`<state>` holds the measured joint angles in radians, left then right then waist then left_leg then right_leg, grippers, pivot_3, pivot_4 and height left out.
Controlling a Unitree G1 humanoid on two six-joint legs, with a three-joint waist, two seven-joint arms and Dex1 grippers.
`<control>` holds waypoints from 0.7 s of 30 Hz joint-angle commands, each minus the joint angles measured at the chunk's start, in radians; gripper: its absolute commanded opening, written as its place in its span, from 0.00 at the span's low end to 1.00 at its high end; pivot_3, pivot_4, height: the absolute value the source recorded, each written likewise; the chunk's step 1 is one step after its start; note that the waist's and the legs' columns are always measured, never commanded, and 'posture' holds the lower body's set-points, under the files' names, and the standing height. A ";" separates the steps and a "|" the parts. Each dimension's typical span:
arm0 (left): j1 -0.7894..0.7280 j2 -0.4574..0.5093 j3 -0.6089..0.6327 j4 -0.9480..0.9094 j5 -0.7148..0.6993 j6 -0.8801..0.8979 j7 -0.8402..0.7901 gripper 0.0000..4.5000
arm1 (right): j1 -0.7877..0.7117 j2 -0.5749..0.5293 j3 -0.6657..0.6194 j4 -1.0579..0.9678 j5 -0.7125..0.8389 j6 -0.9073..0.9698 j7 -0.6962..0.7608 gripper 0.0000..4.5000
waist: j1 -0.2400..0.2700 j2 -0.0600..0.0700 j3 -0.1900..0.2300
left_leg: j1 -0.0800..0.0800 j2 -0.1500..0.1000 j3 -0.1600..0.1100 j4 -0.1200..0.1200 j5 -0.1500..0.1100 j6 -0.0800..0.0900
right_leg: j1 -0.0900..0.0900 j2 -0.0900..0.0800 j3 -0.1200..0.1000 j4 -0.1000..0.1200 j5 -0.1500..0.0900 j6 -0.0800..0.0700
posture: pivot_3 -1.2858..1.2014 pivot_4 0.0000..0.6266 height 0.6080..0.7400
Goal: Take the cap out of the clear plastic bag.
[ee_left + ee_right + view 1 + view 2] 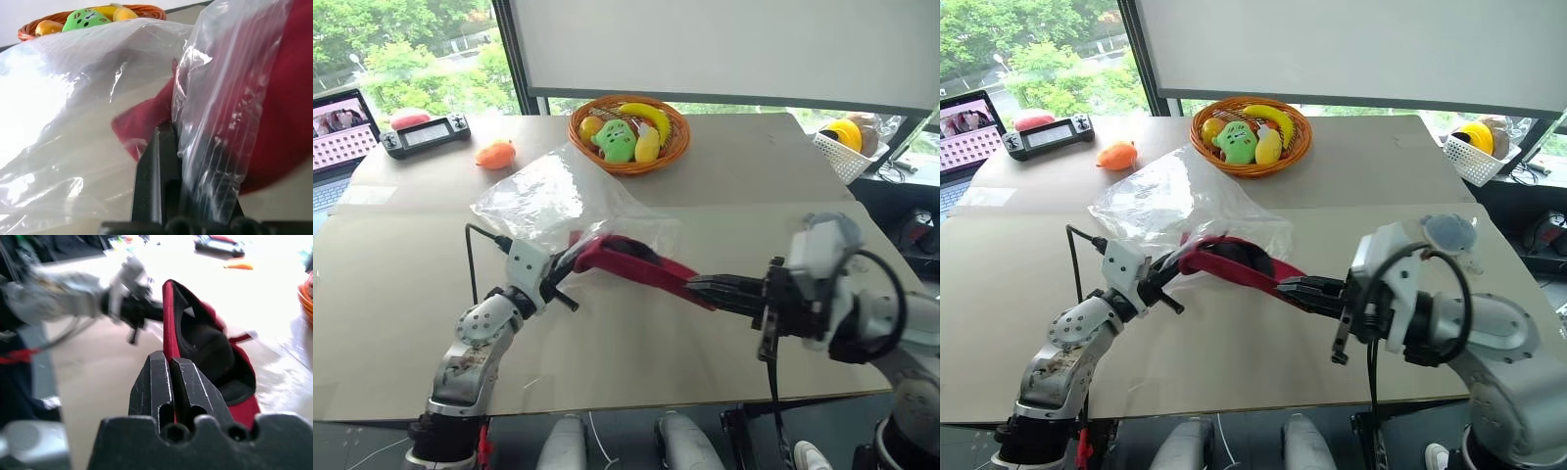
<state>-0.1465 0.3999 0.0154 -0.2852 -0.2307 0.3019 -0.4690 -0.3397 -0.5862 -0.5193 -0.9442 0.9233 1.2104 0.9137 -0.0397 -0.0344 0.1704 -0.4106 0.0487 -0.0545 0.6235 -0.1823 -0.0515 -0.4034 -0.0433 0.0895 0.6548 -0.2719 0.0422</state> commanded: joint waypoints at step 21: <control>-0.056 0.243 -0.030 0.443 -0.026 -0.837 -0.613 0.00 | -0.114 -0.172 0.285 0.373 -0.081 -0.552 -0.584 0.00 | -0.003 0.001 0.000 | -0.001 0.001 0.002 0.000 0.000 0.000 | -0.003 0.000 0.002 0.000 0.000 0.000 | 0.52 0.24 0.96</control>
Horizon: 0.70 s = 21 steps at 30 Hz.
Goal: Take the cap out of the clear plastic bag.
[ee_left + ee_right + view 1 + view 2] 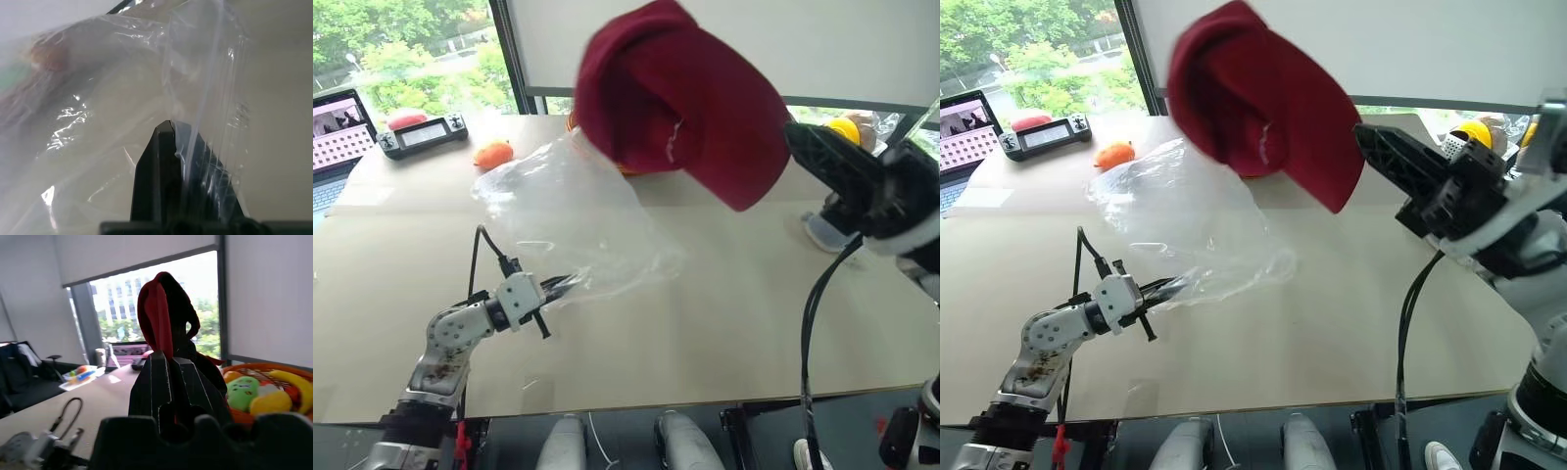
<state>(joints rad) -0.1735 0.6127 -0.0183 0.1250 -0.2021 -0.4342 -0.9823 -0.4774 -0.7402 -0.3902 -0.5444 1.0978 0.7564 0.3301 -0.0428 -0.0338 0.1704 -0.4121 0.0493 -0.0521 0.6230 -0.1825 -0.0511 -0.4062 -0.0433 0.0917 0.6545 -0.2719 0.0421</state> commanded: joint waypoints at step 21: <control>-0.324 -0.018 -0.026 0.511 -0.012 -0.250 -0.275 0.00 | 0.115 0.203 0.879 0.161 -1.200 -0.125 -0.006 0.00 | -0.005 0.001 0.000 | -0.003 0.000 -0.001 0.002 0.000 0.000 | -0.003 0.000 0.000 0.003 0.002 -0.003 | 0.52 0.24 0.96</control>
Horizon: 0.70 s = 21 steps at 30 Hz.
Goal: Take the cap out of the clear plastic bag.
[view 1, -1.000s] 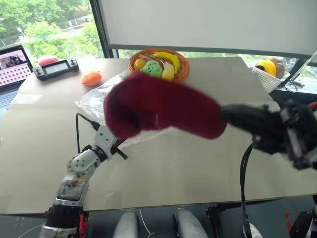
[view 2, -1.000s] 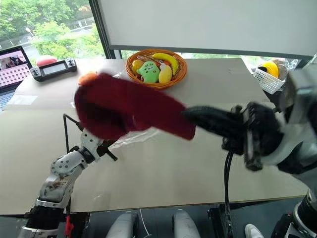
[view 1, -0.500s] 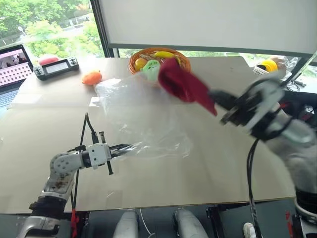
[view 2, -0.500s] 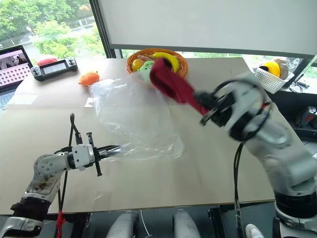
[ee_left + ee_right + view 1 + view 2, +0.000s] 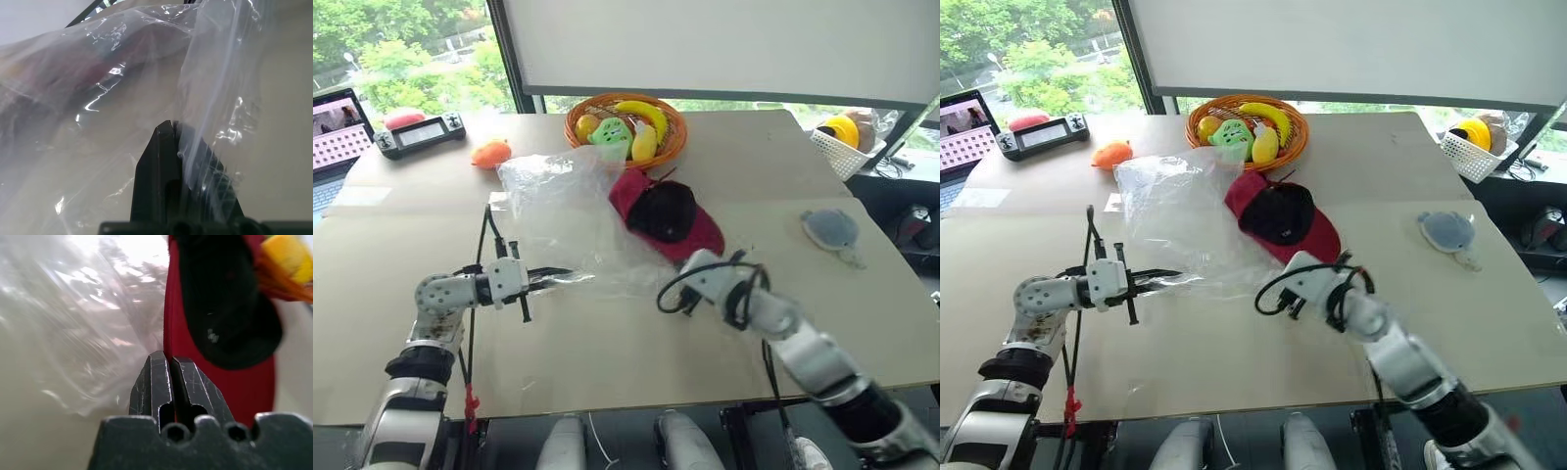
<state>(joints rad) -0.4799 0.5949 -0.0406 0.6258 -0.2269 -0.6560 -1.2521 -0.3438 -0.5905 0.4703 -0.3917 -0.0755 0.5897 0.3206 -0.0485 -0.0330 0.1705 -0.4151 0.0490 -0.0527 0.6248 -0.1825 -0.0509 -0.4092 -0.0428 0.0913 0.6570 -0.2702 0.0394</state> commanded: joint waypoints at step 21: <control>0.160 0.093 0.024 -0.414 -0.177 0.380 -0.055 0.99 | 0.090 0.150 -0.304 -0.059 0.100 0.098 0.125 1.00 | 0.005 -0.001 0.000 | 0.001 0.000 -0.001 0.001 0.000 0.000 | 0.002 0.000 -0.001 0.001 0.000 0.000 | 0.52 0.24 0.96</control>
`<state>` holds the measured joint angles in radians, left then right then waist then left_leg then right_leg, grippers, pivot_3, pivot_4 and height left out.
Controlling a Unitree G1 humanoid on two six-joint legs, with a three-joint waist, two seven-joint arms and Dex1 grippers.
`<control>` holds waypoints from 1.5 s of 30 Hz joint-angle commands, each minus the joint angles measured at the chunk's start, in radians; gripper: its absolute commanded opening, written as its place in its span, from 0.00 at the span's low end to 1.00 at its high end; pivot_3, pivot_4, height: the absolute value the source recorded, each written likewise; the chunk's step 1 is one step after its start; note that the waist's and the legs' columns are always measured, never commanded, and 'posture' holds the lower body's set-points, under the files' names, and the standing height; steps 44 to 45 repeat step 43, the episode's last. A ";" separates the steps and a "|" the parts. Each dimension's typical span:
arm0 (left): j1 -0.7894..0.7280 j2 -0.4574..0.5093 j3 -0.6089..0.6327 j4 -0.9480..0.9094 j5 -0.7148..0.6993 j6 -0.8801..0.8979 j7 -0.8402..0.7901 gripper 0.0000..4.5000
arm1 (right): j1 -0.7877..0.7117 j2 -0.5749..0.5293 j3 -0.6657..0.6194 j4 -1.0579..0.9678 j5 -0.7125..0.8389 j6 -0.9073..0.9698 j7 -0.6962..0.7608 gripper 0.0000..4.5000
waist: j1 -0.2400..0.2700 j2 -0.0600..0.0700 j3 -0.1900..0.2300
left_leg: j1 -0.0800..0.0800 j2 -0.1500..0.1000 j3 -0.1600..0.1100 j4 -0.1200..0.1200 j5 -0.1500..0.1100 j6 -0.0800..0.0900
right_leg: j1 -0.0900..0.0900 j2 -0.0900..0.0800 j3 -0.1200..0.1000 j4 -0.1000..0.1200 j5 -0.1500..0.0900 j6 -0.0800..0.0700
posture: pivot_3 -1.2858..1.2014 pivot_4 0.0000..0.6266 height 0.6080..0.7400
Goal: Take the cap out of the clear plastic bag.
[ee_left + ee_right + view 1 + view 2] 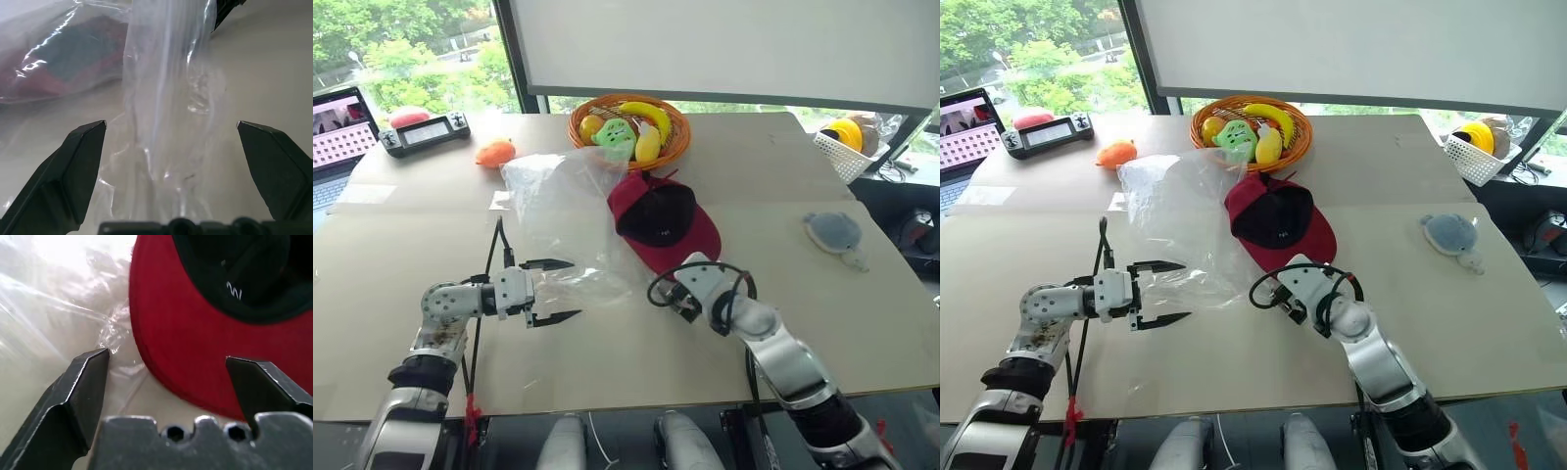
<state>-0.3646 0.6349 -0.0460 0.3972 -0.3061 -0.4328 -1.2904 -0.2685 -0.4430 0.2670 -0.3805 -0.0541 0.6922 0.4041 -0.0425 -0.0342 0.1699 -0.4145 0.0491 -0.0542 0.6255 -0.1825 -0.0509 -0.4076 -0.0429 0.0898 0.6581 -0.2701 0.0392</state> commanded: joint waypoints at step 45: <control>0.012 -0.286 0.418 -0.031 0.017 0.475 1.199 0.99 | 0.207 0.112 -0.610 0.266 0.271 -0.475 -0.136 1.00 | -0.001 0.000 0.000 | 0.007 -0.001 0.002 -0.001 0.000 0.000 | 0.005 0.000 0.002 0.001 0.001 -0.001 | 0.52 0.24 0.96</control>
